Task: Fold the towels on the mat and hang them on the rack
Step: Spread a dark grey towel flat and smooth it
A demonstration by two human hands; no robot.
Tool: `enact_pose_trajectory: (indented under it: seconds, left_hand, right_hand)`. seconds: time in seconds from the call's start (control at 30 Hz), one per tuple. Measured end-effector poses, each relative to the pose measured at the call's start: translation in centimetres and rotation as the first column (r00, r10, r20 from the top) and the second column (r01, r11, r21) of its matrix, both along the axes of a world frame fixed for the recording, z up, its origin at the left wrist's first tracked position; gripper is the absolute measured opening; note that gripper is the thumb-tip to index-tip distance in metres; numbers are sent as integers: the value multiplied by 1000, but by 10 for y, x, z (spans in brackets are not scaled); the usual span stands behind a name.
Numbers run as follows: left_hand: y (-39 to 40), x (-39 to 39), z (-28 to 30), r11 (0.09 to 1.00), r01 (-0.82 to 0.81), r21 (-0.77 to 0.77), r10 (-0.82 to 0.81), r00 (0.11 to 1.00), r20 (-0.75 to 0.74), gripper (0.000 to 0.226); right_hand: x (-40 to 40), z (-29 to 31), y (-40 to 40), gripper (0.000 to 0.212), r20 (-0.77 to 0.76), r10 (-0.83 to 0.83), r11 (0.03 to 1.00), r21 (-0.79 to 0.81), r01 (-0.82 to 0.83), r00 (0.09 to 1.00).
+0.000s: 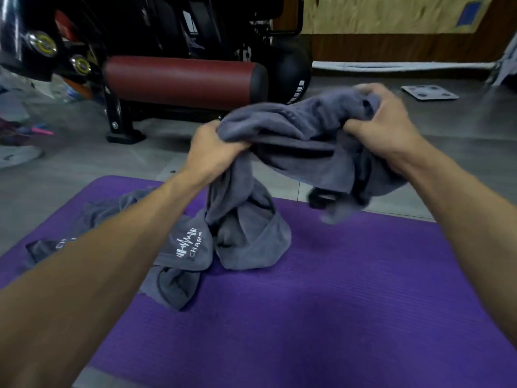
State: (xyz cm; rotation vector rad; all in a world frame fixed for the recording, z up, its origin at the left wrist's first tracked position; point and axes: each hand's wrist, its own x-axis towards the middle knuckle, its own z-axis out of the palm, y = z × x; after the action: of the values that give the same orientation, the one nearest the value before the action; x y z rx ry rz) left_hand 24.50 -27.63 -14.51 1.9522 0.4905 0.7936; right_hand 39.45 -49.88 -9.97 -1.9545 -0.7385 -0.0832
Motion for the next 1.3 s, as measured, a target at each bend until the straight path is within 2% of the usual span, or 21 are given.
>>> enact_pose_trajectory:
  seconds: [0.07,0.1,0.13,0.17,0.27,0.33,0.43,0.5,0.57,0.63,0.73,0.8,0.83,0.9,0.93,1.0,1.07,1.13,1.2,1.23,1.3]
  left_hand:
    - [-19,8,18,984,162,-69,-161,987,23,22]
    - [-31,12,24,963,254,-88,-253,967,25,24]
    - [-43,16,29,938,334,-89,-334,942,10,26]
    - [-51,20,33,916,388,-98,-391,920,-7,28]
    - [-61,28,39,908,408,-98,-416,906,-79,28]
    - [-69,32,32,903,429,-35,-430,893,-133,32]
    - [-92,40,-5,830,558,-11,-531,784,-322,26]
    - [-109,46,-43,817,575,-44,-535,727,-430,17]
    - [-125,54,-80,822,553,-132,-550,714,-432,25]
    - [-144,64,-110,804,571,-167,-581,692,-428,35]
    - [-174,82,-128,804,571,-165,-575,675,-463,27]
    - [-192,91,-119,776,557,-295,-626,623,-469,23]
    - [-197,95,-112,717,561,-414,-697,568,-438,17]
    - [-208,101,-102,554,561,-615,-830,431,-355,14]
    - [-213,103,-102,506,556,-660,-862,356,-361,16]
    - [-228,108,-110,523,568,-635,-847,265,-461,17]
    - [-246,112,-135,641,623,-448,-731,319,-603,15]
    - [-256,111,-171,722,657,-217,-592,425,-685,18]
    - [-257,108,-207,698,706,-123,-510,369,-777,32]
    - [-253,105,-220,676,731,-91,-458,320,-829,40]
    - [-242,93,-240,638,770,-20,-344,262,-902,59]
  right_hand:
    - [-8,-2,-3,97,-63,213,959,-180,-221,975]
    - [-16,-4,0,112,-139,314,919,-202,-338,939]
    - [-23,-6,3,118,-192,379,890,-192,-414,905]
    - [-27,-7,4,112,-220,417,877,-159,-454,882]
    - [-29,-7,-2,44,-240,403,902,-59,-428,883]
    - [-21,-7,-21,20,-224,323,940,-41,-340,920]
    - [-8,-11,-60,18,-287,180,983,33,-178,941]
    - [-4,-15,-90,16,-356,76,996,74,-53,931]
    - [-4,-21,-121,13,-423,-35,994,83,77,905]
    - [-5,-34,-151,21,-488,-136,977,80,199,862]
    - [-9,-48,-195,20,-538,-293,944,-34,327,790]
    - [-7,-42,-229,15,-521,-389,920,-173,352,759]
    - [-4,-38,-247,16,-495,-435,900,-274,339,752]
    - [4,-30,-283,19,-442,-496,834,-481,269,747]
    - [9,-32,-297,21,-410,-525,779,-585,227,746]
    - [17,-54,-316,24,-282,-543,599,-790,130,791]
    - [22,-98,-324,27,-112,-482,427,-896,121,869]
    - [17,-151,-329,46,26,-442,336,-922,193,897]
    - [12,-201,-332,79,101,-412,211,-956,203,906]
    - [8,-221,-329,86,126,-349,159,-969,191,929]
    - [6,-251,-314,84,160,-124,183,-966,181,979]
